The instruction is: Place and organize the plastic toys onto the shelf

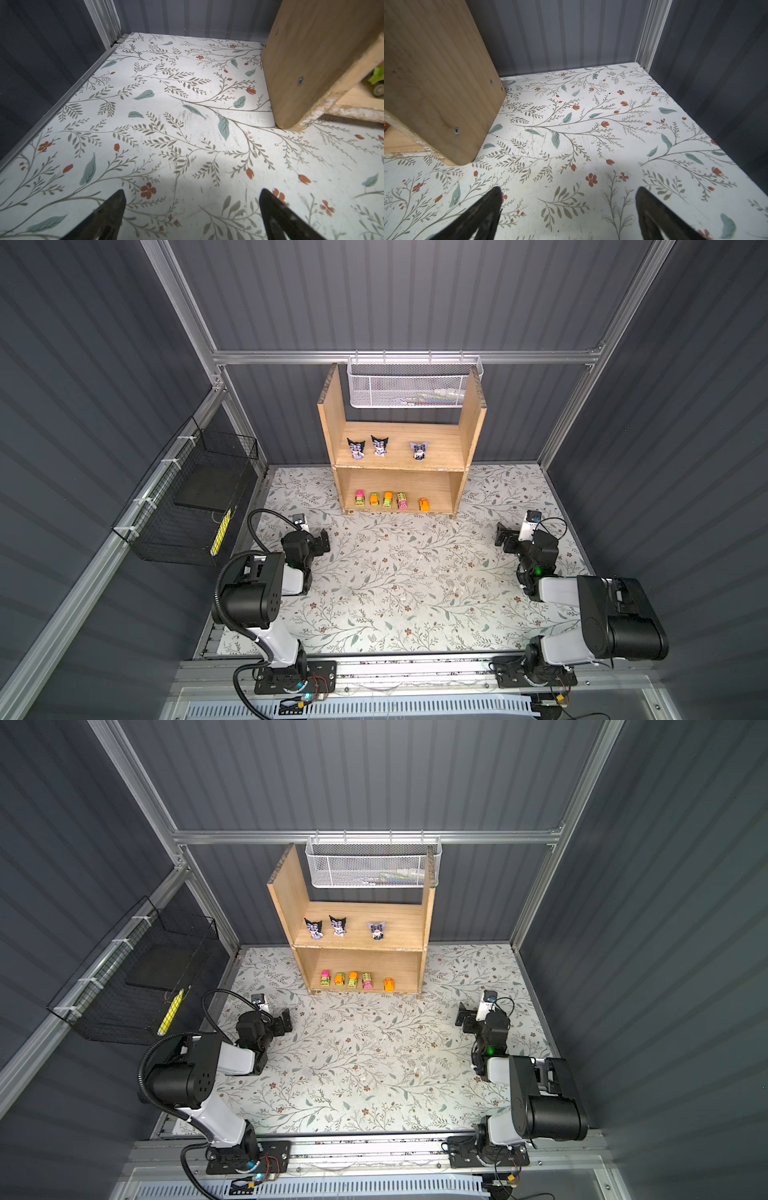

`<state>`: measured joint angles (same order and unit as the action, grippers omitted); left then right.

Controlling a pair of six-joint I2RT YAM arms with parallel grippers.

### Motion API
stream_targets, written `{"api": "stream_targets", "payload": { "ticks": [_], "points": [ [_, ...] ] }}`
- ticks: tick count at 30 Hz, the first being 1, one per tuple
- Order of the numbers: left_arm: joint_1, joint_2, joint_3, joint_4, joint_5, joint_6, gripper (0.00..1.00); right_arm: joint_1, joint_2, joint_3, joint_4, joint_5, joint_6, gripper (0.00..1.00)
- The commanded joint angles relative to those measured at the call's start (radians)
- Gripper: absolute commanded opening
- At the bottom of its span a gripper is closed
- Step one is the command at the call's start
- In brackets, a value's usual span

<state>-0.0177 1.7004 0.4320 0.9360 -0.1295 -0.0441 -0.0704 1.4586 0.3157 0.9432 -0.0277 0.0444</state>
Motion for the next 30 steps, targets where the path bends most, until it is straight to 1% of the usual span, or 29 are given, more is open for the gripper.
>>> {"api": "stream_targets", "payload": {
  "ticks": [1, 2, 6, 30],
  "points": [
    [-0.001, 0.008, 0.016, 0.008, 0.008, 0.019, 1.00, 0.001, 0.000, 0.013, 0.022, -0.004, 0.004, 0.99],
    [-0.001, 0.009, 0.017, 0.007, 0.009, 0.020, 1.00, 0.002, 0.001, 0.014, 0.022, -0.003, 0.005, 0.99],
    [-0.001, 0.013, 0.038, -0.028, 0.069, 0.050, 1.00, 0.003, 0.000, 0.013, 0.023, 0.001, 0.004, 0.99],
    [-0.003, 0.014, 0.039, -0.029, 0.071, 0.051, 1.00, 0.004, 0.000, 0.011, 0.026, 0.005, 0.004, 0.99]
  ]
}}
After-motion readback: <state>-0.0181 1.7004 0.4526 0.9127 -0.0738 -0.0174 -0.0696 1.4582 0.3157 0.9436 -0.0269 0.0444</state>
